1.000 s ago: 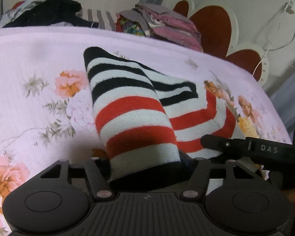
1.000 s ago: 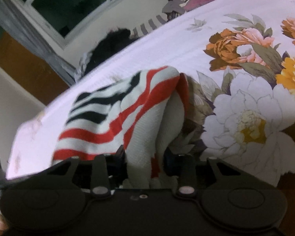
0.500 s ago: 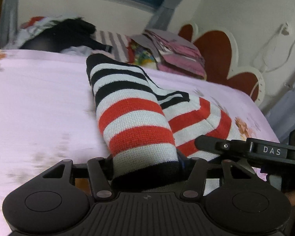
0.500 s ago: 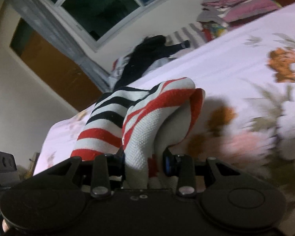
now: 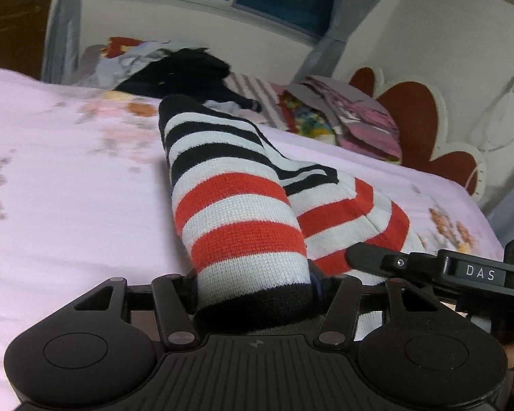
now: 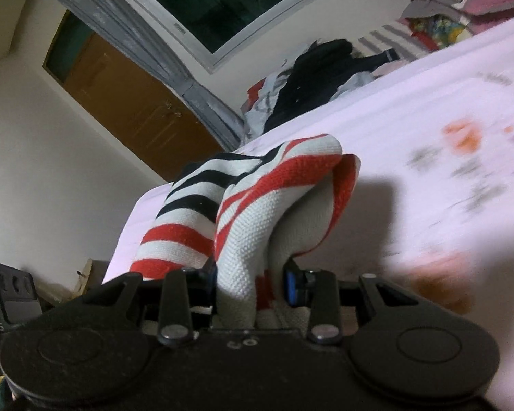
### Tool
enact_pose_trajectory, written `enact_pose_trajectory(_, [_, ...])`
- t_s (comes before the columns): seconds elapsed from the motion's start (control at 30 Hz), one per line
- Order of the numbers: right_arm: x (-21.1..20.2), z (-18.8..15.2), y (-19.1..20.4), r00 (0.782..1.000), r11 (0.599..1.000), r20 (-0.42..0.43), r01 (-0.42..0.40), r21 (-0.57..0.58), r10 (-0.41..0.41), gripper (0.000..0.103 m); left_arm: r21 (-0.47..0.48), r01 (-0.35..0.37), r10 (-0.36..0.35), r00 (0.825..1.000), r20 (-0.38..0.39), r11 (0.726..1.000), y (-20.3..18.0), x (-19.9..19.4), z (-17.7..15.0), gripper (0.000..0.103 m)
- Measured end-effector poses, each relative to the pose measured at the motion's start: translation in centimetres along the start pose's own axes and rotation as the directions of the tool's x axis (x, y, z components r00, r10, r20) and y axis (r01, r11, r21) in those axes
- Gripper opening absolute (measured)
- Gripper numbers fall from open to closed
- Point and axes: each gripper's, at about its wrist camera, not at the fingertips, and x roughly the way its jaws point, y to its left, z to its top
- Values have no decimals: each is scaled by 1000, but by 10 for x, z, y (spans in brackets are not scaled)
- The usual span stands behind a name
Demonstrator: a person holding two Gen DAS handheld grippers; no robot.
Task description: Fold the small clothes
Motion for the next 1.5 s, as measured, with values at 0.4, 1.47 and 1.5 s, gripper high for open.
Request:
enact_pose_trajectory(0.4, [80,-31,1,996,998,-82,42,44,-38,37,-51,-14,11,999,-41,999,112,22,-40,66])
enact_pose_trajectory(1.47, [58,-17,16,976,975,-20,218,-33,-218,27,-41,-168,169,985,35,985,89,-10,-32,70])
enact_pose_trajectory(1.5, [51,-19,19,978,978,-23,207,-31,-207,27,-38,-166,167,985,33,985,87,-15,-35,70])
